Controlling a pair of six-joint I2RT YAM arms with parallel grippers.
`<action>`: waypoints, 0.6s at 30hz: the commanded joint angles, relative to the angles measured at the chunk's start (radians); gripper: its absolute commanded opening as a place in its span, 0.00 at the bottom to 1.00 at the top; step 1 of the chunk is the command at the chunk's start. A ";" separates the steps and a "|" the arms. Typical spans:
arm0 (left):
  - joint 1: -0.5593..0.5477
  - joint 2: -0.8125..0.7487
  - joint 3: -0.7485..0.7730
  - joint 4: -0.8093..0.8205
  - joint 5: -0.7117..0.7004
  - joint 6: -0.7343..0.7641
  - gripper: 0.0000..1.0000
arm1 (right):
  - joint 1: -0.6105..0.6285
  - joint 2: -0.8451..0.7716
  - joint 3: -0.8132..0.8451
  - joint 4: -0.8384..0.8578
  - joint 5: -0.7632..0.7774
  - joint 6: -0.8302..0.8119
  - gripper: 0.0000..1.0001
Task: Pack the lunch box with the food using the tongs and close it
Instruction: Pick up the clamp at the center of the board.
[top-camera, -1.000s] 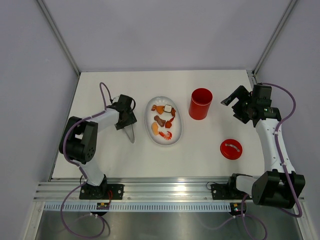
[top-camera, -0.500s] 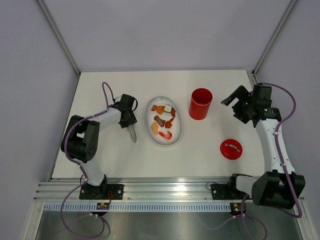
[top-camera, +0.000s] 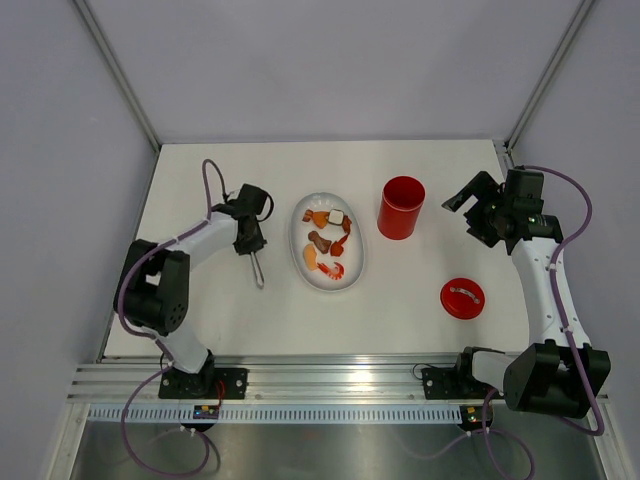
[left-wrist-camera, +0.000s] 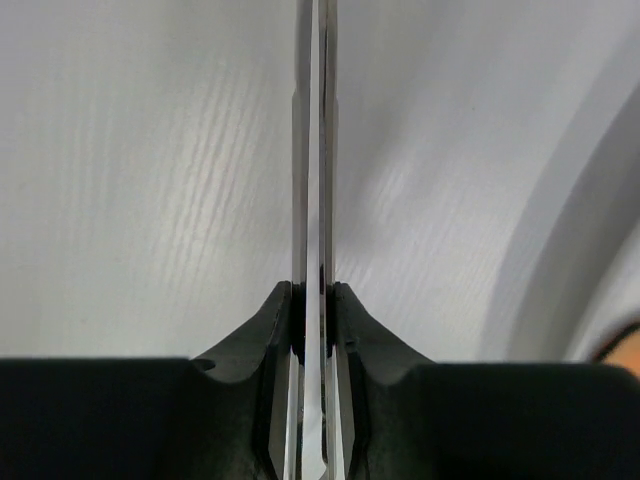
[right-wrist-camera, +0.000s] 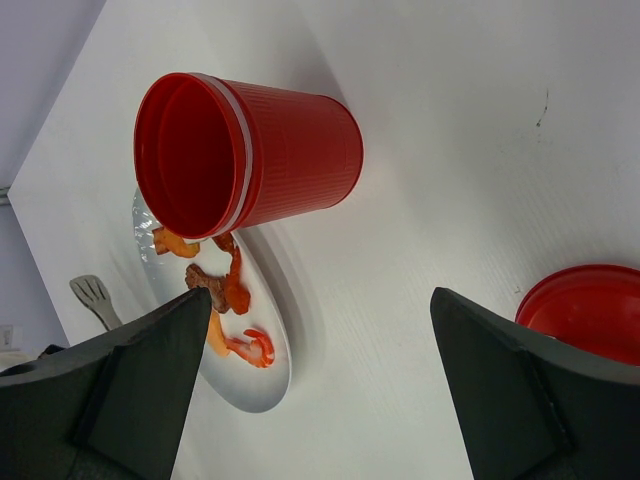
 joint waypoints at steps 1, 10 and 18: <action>-0.001 -0.128 0.117 -0.102 -0.027 0.096 0.08 | 0.005 -0.026 0.031 0.000 0.009 -0.015 0.99; -0.081 -0.202 0.254 -0.315 0.114 0.251 0.27 | 0.005 -0.017 0.043 0.003 0.011 -0.014 0.99; -0.176 -0.200 0.352 -0.389 0.145 0.271 0.36 | 0.005 -0.014 0.041 0.006 0.008 -0.012 0.99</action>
